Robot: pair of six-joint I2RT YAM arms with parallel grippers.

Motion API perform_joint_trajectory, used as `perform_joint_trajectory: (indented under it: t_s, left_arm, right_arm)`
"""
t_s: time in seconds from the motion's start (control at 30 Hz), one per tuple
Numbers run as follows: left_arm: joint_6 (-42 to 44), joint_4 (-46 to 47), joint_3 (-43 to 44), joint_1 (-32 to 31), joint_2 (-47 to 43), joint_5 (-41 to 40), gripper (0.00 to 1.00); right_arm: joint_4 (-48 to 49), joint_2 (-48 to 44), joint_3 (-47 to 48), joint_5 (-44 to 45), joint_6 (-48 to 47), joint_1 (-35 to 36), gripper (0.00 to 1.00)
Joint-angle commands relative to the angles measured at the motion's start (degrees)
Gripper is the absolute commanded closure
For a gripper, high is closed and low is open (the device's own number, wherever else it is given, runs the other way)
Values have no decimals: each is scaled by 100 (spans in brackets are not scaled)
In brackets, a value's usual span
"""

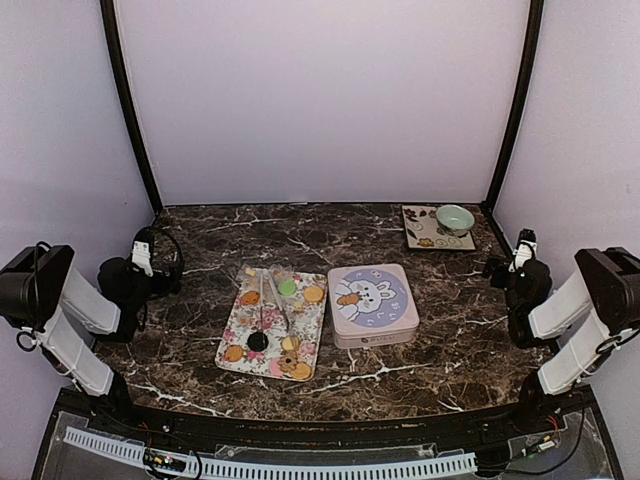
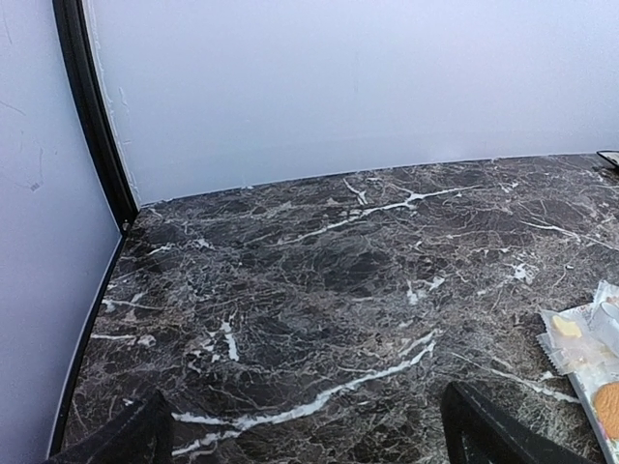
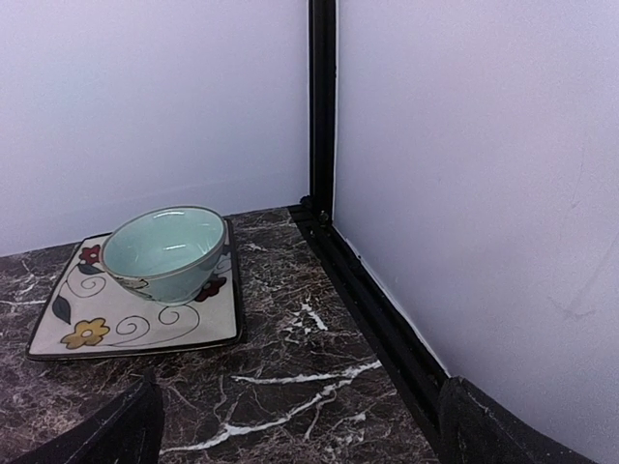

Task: Pack the cookies
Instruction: Reset both arms

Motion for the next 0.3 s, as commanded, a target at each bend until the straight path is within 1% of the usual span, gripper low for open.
perform_joint_trajectory:
  t_s: [0.0, 0.27]
  left_arm:
    - [-53, 228, 28, -21, -29, -75, 1]
    - [-49, 222, 26, -21, -28, -83, 1]
  right_arm:
    - [265, 1, 35, -141, -1, -24, 1]
    - [253, -1, 43, -134, -6, -24, 0]
